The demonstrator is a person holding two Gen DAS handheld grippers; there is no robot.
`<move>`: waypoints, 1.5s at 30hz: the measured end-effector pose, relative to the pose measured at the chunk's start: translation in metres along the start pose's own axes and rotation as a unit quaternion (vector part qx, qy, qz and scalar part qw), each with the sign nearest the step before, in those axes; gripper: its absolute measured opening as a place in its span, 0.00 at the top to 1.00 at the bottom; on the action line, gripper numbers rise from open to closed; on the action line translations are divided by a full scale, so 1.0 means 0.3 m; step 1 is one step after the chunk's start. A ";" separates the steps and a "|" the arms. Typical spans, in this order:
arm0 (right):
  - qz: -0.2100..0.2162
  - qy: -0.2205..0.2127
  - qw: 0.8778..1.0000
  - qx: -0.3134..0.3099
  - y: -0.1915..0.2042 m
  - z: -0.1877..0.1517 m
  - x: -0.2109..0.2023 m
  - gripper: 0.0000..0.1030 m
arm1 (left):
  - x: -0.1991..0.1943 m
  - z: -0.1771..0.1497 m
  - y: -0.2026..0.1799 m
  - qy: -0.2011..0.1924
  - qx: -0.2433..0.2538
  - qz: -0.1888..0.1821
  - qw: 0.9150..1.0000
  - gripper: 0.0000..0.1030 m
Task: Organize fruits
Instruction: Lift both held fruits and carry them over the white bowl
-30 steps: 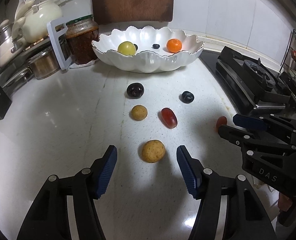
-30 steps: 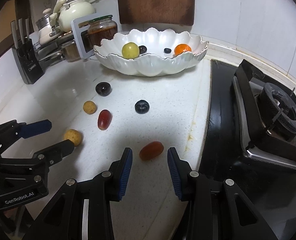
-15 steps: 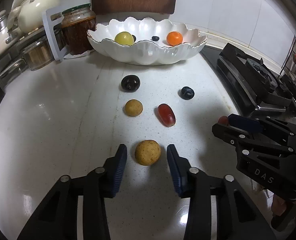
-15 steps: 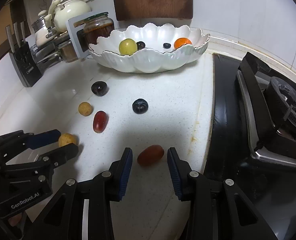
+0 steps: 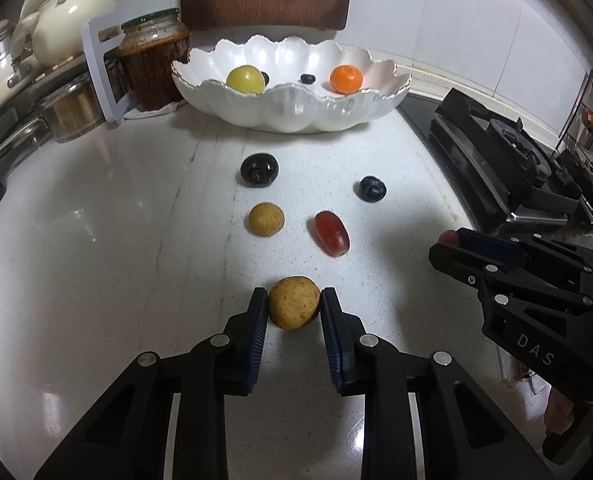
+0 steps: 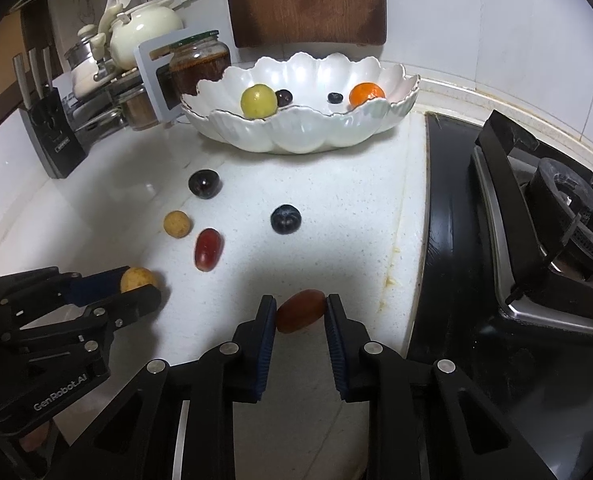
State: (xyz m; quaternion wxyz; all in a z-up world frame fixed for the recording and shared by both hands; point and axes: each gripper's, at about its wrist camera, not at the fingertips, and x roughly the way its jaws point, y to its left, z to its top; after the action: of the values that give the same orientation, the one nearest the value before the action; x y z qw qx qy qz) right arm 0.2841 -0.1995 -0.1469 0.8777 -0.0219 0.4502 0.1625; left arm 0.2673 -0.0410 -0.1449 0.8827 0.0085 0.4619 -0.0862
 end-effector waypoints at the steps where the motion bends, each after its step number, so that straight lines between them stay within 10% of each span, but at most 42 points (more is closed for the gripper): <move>1: 0.000 -0.003 1.000 0.002 0.002 0.001 -0.008 0.74 | -0.007 0.003 0.002 -0.003 -0.001 -0.001 1.000 0.73; 45: -0.009 -0.188 0.982 0.019 0.048 0.236 -0.402 0.74 | -0.392 0.283 -0.008 -0.162 0.012 0.002 0.987 0.74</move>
State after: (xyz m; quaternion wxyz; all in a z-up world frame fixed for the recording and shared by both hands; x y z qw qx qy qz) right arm 0.2698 -0.2049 -0.0071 0.9485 0.0218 0.2796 0.1474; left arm 0.2704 -0.0345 0.0000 0.9458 0.0055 0.3118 -0.0902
